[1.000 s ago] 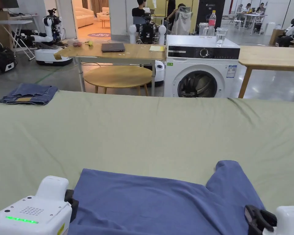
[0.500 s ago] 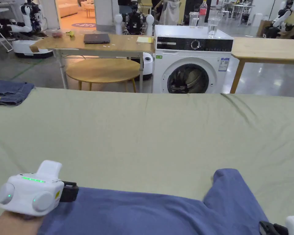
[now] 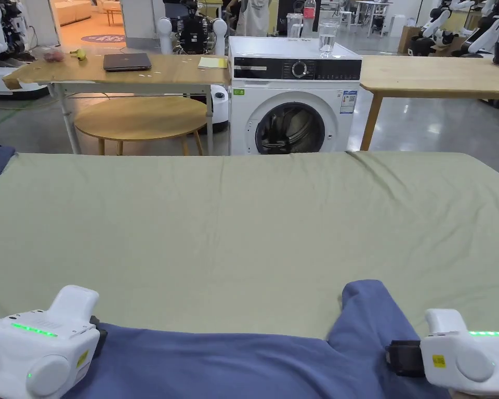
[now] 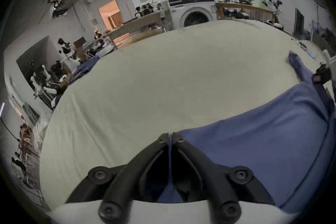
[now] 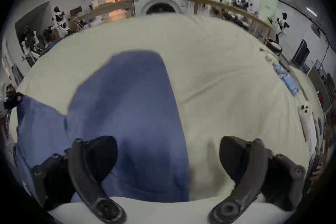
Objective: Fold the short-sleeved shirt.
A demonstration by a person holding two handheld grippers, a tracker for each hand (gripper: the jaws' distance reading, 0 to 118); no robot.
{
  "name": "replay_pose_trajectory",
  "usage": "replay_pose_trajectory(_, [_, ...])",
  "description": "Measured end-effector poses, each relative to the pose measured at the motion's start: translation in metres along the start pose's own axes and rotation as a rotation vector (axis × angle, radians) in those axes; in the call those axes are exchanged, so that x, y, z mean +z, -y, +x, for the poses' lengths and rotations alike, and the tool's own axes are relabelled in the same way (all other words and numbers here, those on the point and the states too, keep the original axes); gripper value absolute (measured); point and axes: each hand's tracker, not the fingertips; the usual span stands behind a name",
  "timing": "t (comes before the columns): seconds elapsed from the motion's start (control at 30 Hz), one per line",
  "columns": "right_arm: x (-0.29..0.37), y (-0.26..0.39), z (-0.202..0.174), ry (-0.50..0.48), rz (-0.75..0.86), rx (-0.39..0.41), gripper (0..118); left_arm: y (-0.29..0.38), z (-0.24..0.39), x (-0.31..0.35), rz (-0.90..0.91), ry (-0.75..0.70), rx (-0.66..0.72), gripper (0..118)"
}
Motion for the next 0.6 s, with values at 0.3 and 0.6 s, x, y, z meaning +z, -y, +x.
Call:
replay_pose_trajectory(0.3, [0.064, 0.015, -0.012, -0.068, 0.148, -0.017, 0, 0.009, -0.013, 0.051, 0.051, 0.019, 0.08, 0])
replay_pose_trajectory(0.6, [0.212, 0.072, 0.011, -0.172, 0.408, 0.039, 0, 0.051, -0.036, 0.186, 0.225, 0.009, 0.13, 0])
